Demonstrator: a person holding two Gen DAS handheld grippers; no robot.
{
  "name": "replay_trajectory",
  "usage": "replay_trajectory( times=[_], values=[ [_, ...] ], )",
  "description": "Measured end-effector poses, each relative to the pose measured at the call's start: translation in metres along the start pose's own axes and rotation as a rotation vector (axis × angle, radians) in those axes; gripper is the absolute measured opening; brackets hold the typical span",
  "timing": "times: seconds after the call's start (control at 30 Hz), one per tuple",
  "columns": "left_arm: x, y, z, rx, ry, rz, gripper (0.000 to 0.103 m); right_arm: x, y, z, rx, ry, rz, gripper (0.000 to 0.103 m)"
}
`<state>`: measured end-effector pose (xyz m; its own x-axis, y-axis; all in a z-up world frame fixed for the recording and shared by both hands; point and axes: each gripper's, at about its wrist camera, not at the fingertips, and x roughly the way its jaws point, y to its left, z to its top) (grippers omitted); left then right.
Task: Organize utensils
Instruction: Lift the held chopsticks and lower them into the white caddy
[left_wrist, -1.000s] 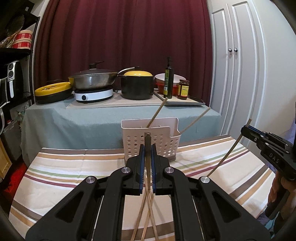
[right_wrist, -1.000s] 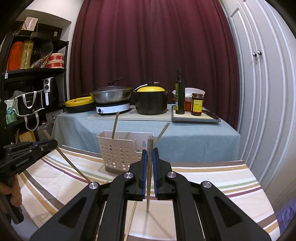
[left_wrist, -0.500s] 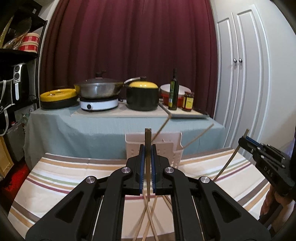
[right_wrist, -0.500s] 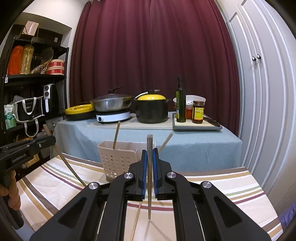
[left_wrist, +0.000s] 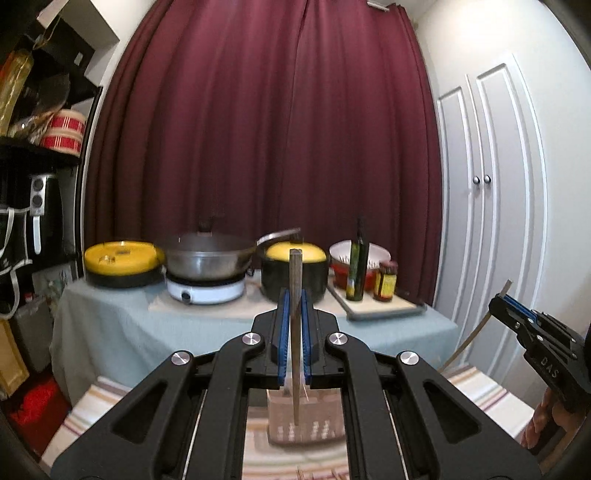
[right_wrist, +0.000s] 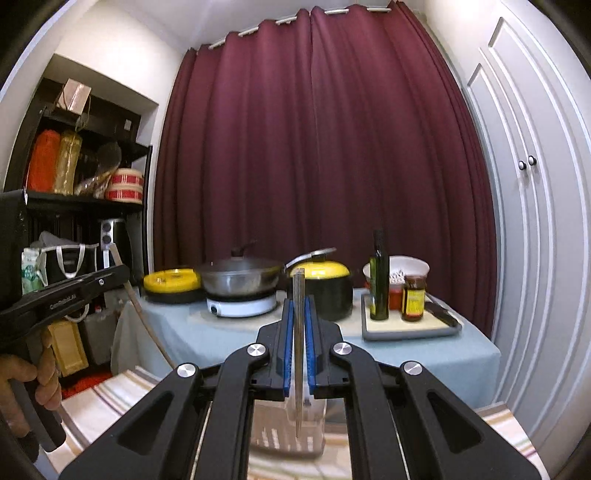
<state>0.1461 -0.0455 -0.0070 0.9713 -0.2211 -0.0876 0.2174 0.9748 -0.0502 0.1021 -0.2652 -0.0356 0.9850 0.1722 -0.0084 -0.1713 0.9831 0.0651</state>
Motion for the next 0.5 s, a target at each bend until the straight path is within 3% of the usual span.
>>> replay_trajectory(
  times=[0.13, 0.23, 0.5],
  values=[
    [0.019, 0.002, 0.017, 0.013, -0.037, 0.013, 0.007, 0.023, -0.004, 0.009, 0.006, -0.022, 0.006, 0.007],
    [0.039, 0.003, 0.019, 0.013, -0.022, 0.014, 0.007, 0.041, -0.007, 0.01, 0.014, -0.013, 0.012, 0.007],
    [0.081, 0.01, -0.01, 0.007, 0.042, 0.02, 0.007, 0.084, -0.008, -0.022, 0.018, 0.075, 0.011, 0.007]
  ],
)
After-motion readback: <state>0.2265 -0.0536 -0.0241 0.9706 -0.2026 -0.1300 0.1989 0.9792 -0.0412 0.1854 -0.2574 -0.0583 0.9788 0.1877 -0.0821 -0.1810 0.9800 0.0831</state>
